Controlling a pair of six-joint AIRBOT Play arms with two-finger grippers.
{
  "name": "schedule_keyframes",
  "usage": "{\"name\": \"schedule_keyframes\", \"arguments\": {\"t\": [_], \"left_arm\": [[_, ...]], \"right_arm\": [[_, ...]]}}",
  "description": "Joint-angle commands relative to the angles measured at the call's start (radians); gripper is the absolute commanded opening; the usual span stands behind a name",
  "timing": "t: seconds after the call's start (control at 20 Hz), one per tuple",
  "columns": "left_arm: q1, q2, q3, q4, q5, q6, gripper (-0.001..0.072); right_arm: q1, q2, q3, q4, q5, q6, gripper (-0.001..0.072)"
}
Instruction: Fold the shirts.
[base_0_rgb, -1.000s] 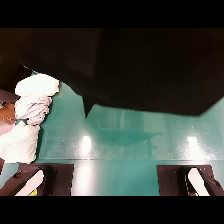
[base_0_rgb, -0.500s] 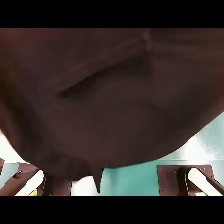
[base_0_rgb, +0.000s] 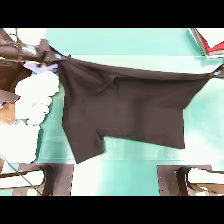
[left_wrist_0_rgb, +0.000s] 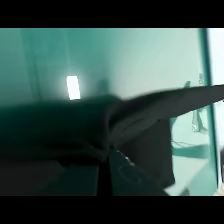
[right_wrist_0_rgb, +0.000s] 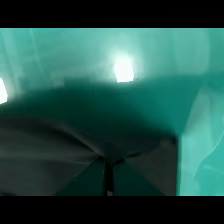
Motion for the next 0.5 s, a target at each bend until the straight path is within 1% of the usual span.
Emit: {"name": "schedule_keyframes", "arguments": {"t": [0.0,0.1,0.2,0.3,0.35,0.45], "left_arm": [[-0.042,-0.169,-0.016,-0.032,0.228,0.042,0.0025],[-0.045,-0.206,-0.016,-0.105,0.33,0.092,0.0026],[-0.044,-0.207,-0.014,-0.122,0.376,0.164,0.0025],[-0.044,-0.207,-0.006,-0.11,0.355,0.208,0.0025],[-0.044,-0.207,0.001,-0.087,0.328,0.217,0.0025],[-0.044,-0.206,0.008,-0.008,0.26,0.22,0.0026]], "right_arm": [[0.054,-0.154,0.008,0.004,-0.168,-0.049,0.0015],[0.082,-0.205,0.06,0.003,-0.236,-0.049,0.0015],[0.103,-0.215,0.078,0.002,-0.319,-0.056,0.0014],[0.114,-0.212,0.078,0.003,-0.361,-0.056,0.0014],[0.114,-0.212,0.078,0.003,-0.347,-0.059,0.0015],[0.126,-0.212,0.076,0.0,-0.264,-0.077,0.0014]]}}
